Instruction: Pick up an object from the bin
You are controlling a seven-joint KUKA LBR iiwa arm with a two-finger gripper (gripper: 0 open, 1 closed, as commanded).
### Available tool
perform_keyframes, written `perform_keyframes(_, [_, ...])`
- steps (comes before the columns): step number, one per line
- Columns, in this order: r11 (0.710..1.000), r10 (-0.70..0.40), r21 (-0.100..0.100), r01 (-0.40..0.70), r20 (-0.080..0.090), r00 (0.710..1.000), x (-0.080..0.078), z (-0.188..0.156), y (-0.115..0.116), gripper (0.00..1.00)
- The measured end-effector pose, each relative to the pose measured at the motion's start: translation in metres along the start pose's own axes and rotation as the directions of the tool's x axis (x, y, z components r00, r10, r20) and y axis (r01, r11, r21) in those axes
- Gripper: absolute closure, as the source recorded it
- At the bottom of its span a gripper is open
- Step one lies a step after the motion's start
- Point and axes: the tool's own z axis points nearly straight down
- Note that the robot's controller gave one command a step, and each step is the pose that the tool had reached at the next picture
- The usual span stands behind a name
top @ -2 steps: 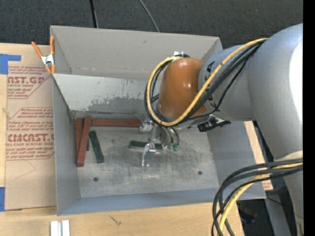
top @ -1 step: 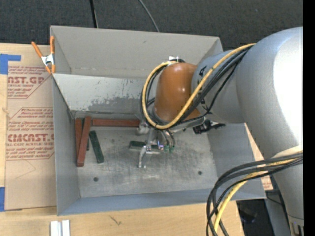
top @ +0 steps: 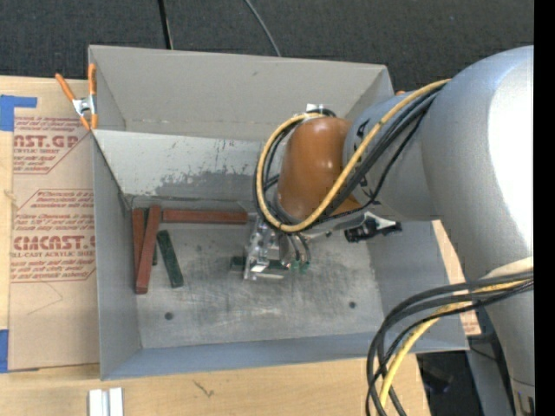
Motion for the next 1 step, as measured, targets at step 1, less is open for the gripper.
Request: perform_keyframes(1, [1.000,0.000,0.000,0.000,0.000,1.000,0.0000,0.0000,0.0000,1.00])
